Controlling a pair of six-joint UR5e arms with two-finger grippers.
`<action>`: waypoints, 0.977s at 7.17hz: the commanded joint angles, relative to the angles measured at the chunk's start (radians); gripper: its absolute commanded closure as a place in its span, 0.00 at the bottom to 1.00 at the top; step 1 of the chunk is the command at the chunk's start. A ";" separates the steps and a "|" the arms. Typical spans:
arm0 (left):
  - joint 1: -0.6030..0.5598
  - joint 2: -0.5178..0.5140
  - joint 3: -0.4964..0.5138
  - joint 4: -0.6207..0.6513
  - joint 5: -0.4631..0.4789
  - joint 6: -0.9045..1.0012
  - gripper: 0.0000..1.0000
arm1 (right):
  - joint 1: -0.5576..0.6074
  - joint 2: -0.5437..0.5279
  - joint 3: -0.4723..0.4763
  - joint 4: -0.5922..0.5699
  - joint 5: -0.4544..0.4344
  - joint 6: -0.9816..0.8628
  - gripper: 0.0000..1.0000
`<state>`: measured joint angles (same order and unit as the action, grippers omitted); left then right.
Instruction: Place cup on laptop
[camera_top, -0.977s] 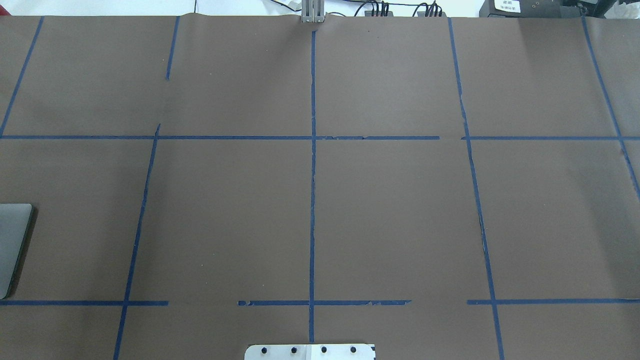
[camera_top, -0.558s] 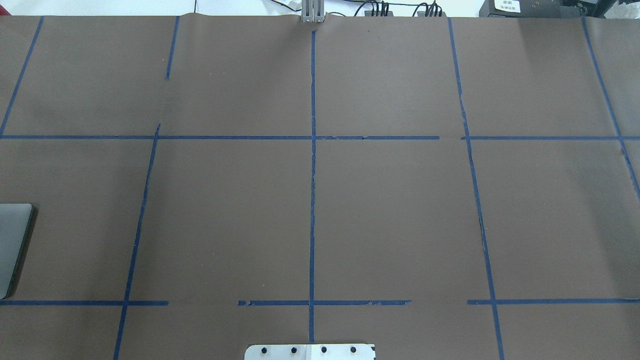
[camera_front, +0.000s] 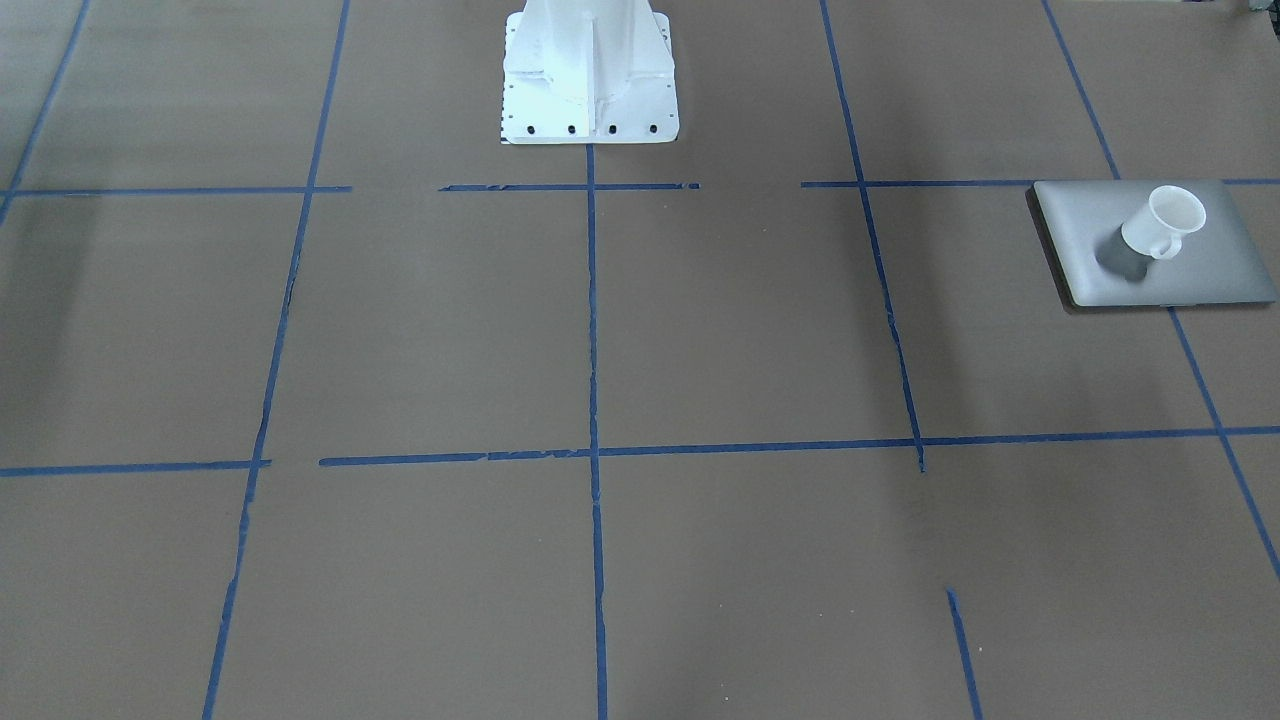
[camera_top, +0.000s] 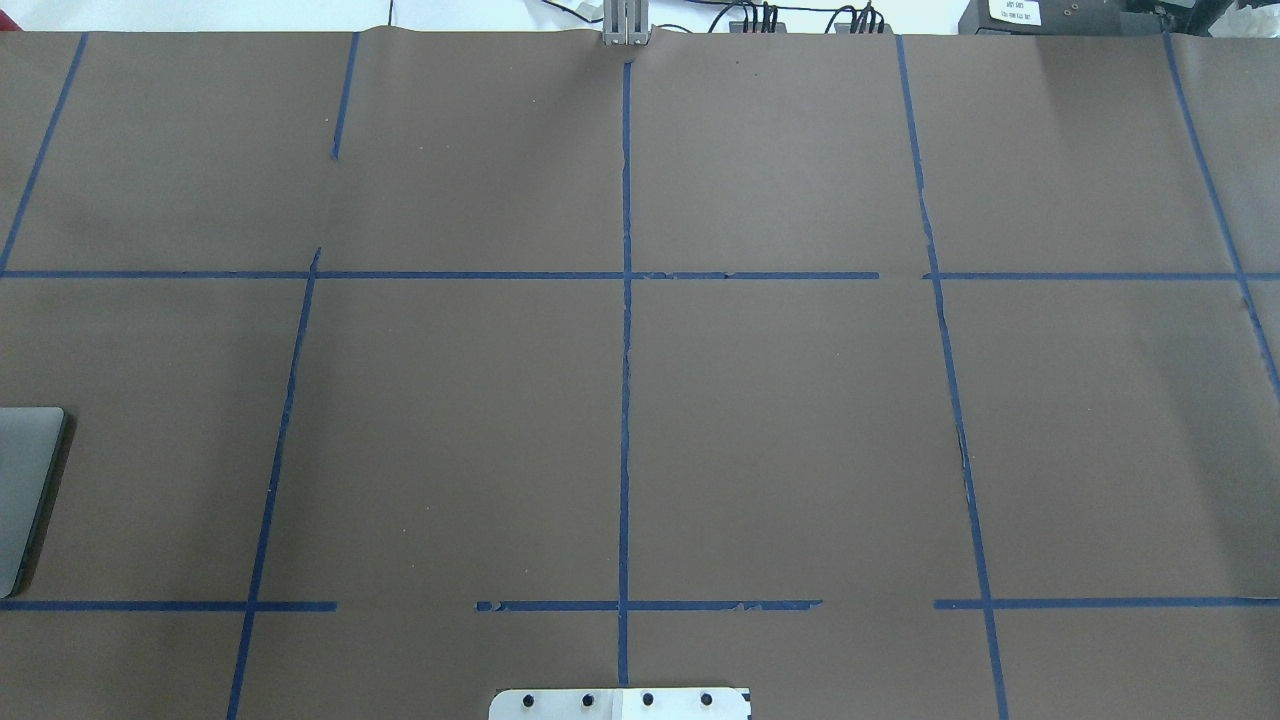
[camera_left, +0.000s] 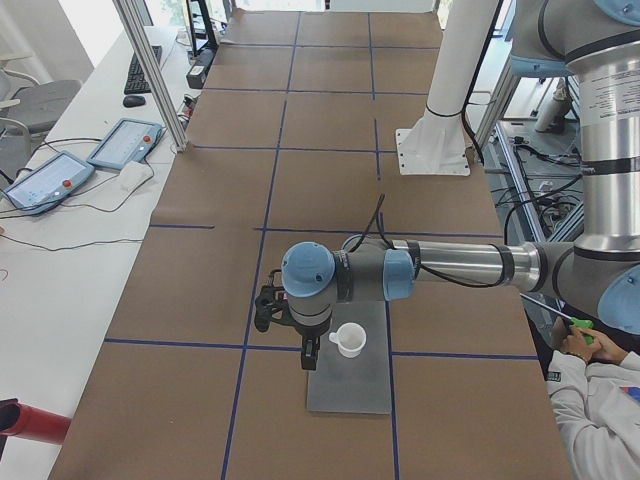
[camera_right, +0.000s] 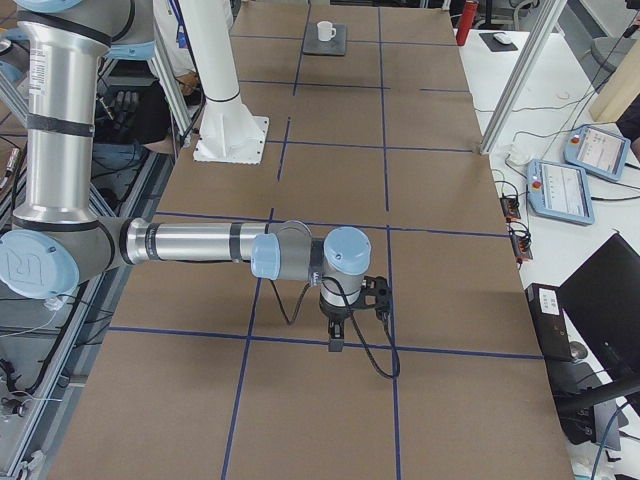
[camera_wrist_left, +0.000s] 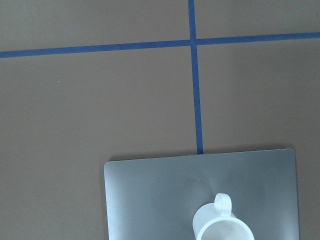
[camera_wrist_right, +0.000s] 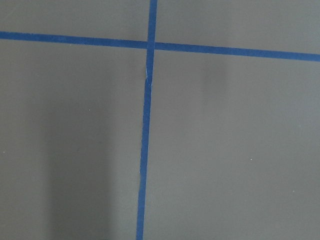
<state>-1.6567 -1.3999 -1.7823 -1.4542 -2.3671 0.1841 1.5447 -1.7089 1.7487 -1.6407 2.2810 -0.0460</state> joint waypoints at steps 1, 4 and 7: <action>0.000 0.001 -0.002 0.002 0.008 0.000 0.00 | 0.000 0.000 0.000 0.001 -0.002 0.000 0.00; 0.000 0.002 -0.005 0.003 0.039 0.000 0.00 | 0.000 0.000 0.000 0.001 0.000 0.000 0.00; 0.000 0.001 -0.006 0.003 0.037 -0.002 0.00 | 0.000 0.000 0.000 0.001 0.000 0.000 0.00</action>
<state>-1.6571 -1.3978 -1.7883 -1.4508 -2.3303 0.1827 1.5447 -1.7088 1.7487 -1.6409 2.2810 -0.0460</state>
